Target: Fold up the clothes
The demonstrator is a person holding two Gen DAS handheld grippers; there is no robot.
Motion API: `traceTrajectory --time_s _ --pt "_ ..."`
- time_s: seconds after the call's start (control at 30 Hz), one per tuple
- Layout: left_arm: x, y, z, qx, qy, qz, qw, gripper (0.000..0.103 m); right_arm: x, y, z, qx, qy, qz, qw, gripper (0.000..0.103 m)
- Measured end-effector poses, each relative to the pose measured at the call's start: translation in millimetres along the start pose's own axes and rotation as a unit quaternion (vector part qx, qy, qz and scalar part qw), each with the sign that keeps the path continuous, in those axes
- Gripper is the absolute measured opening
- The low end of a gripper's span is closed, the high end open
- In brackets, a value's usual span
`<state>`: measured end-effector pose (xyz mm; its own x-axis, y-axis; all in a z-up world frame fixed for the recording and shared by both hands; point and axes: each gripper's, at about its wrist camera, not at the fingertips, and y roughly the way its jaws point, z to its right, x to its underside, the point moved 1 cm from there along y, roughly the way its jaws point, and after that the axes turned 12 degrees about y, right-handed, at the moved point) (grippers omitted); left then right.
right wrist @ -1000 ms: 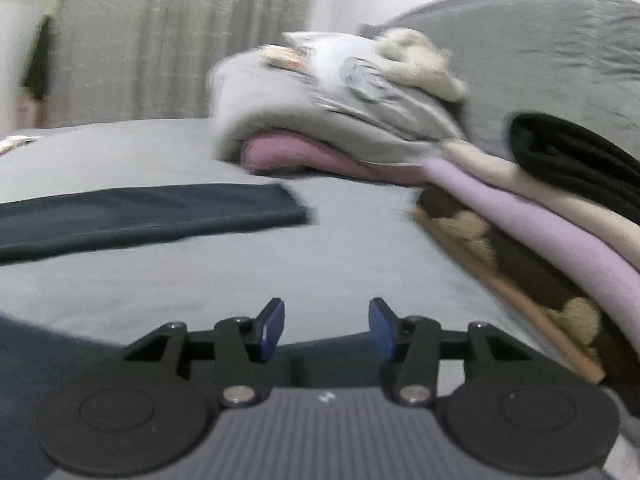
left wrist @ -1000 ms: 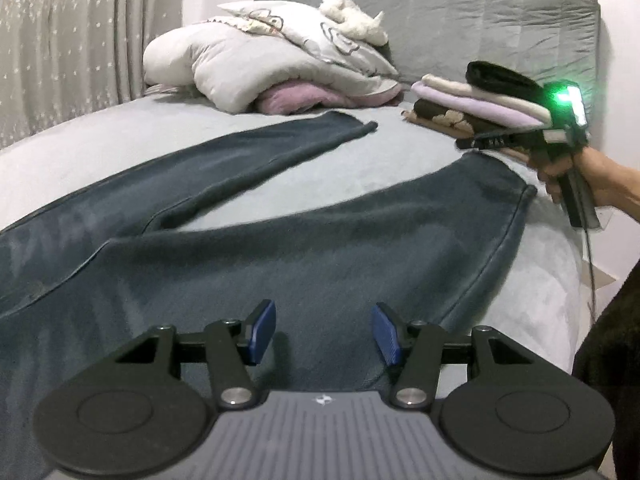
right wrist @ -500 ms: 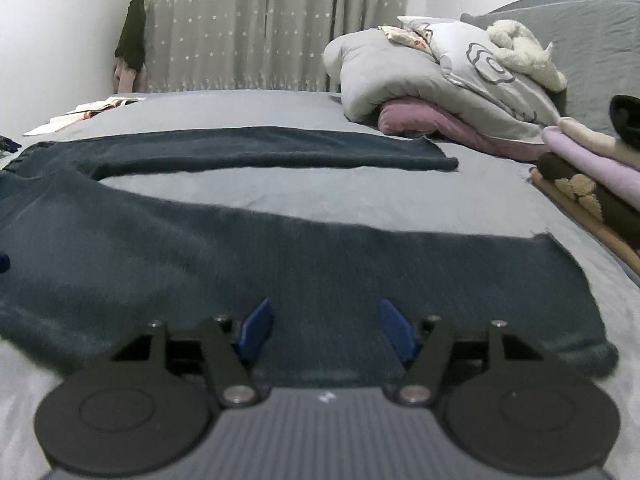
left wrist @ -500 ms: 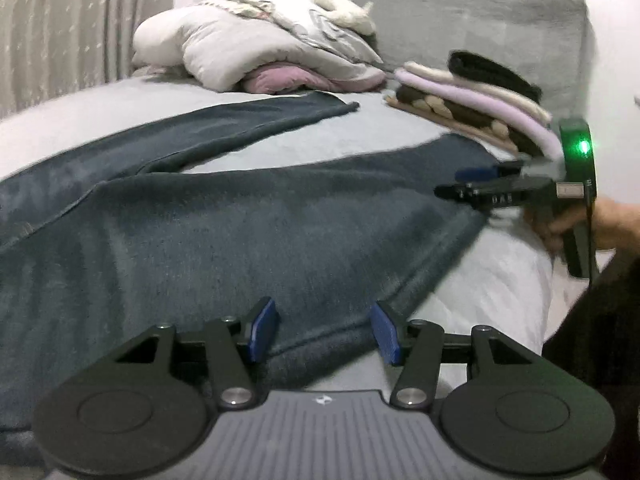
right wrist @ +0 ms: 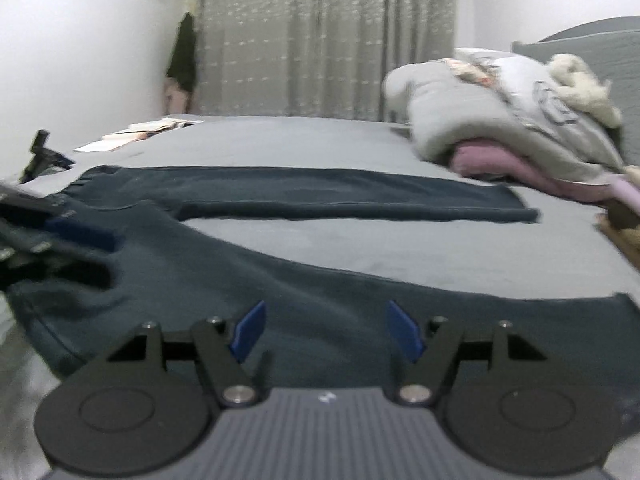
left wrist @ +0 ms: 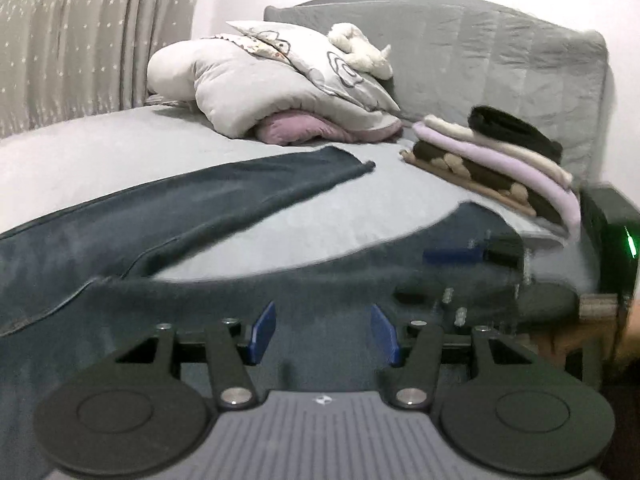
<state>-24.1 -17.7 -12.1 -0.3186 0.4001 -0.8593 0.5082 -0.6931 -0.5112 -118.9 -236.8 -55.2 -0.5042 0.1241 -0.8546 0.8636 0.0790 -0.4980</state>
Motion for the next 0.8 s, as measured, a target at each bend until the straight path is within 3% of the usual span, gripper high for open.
traceTrajectory --time_s 0.2,0.37,0.6,0.7,0.8 --pt "-11 46 -8 0.001 -0.041 -0.009 0.9991 0.052 20 5 -22 -0.017 -0.013 -0.022 1.0 0.065" --pt "14 66 -15 0.005 -0.072 -0.02 0.9972 0.052 41 -20 -27 -0.037 -0.016 -0.022 0.999 0.065" --pt "39 39 -4 0.007 -0.045 -0.001 0.999 0.052 36 -33 -15 -0.06 -0.01 -0.029 0.998 0.067" --pt "42 21 -1 0.004 -0.042 -0.003 0.9991 0.052 28 -35 -8 -0.042 -0.001 -0.009 0.999 0.07" --pt "36 -1 1 -0.04 -0.008 0.031 0.9987 0.052 20 -23 7 -0.011 0.006 0.0 1.0 0.073"
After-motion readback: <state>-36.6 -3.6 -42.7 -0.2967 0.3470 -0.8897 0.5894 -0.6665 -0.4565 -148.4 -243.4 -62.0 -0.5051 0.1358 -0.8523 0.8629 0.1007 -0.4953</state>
